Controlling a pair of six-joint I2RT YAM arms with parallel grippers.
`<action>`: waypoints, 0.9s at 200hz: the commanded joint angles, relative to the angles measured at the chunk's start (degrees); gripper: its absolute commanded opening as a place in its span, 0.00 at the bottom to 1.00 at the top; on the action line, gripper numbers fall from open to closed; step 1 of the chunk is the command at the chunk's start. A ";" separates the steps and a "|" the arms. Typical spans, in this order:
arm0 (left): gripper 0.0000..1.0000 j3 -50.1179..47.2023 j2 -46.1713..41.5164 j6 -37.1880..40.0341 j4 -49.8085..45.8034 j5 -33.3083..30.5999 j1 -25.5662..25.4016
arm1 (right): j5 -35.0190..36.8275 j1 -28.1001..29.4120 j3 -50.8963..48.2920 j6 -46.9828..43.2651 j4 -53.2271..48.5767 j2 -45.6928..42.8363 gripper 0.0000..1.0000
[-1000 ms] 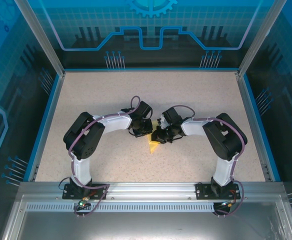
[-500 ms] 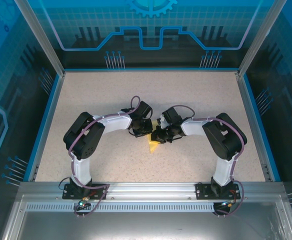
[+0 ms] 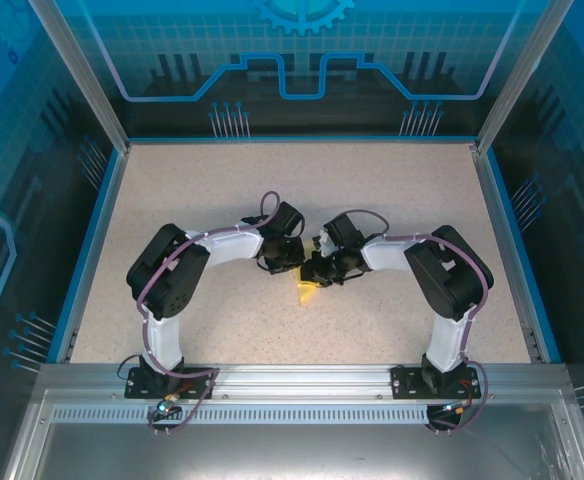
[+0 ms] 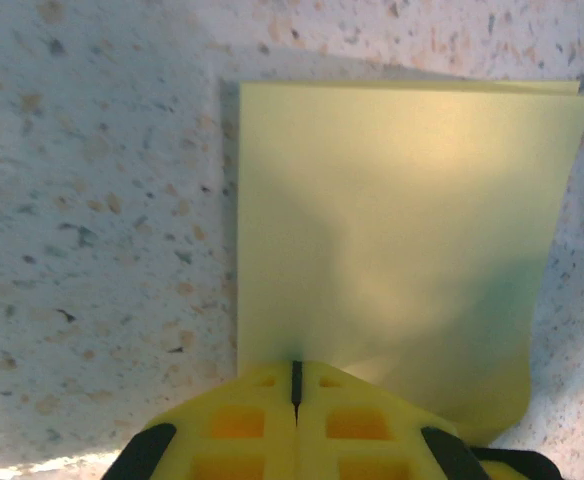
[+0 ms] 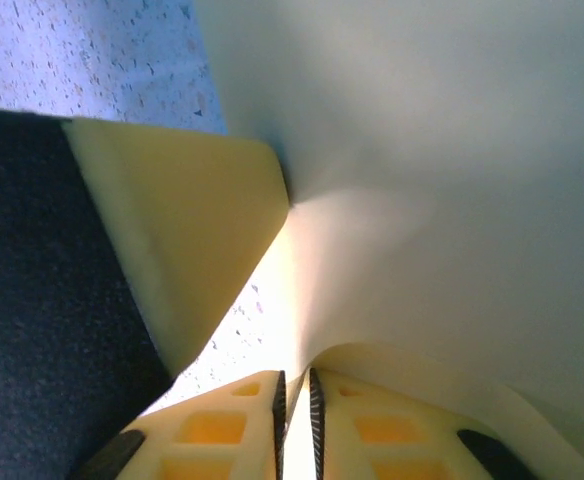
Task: Fold a paper plane with a square sheet of paper (pick it up from the middle)
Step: Third fold the triangle at the center of the table.
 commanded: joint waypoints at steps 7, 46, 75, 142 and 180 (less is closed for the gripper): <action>0.01 -0.59 -1.71 -0.03 -4.99 -1.86 0.22 | 3.04 0.82 -0.05 -0.54 -1.67 3.10 0.25; 0.04 -3.28 -8.20 -1.51 -5.68 -3.90 3.99 | 3.26 0.82 -0.34 -0.52 -1.33 3.39 0.32; 0.04 -5.31 -11.43 -1.09 -5.85 -3.49 5.43 | 3.37 0.82 -0.61 -0.86 -1.11 3.24 0.38; 0.03 -9.58 -14.42 0.85 1.99 6.09 3.39 | 4.60 0.82 -1.25 -1.70 -2.41 2.99 0.21; 0.00 -11.03 -13.65 0.23 4.60 8.41 1.11 | 5.14 0.77 -1.23 -2.16 -3.54 3.21 0.06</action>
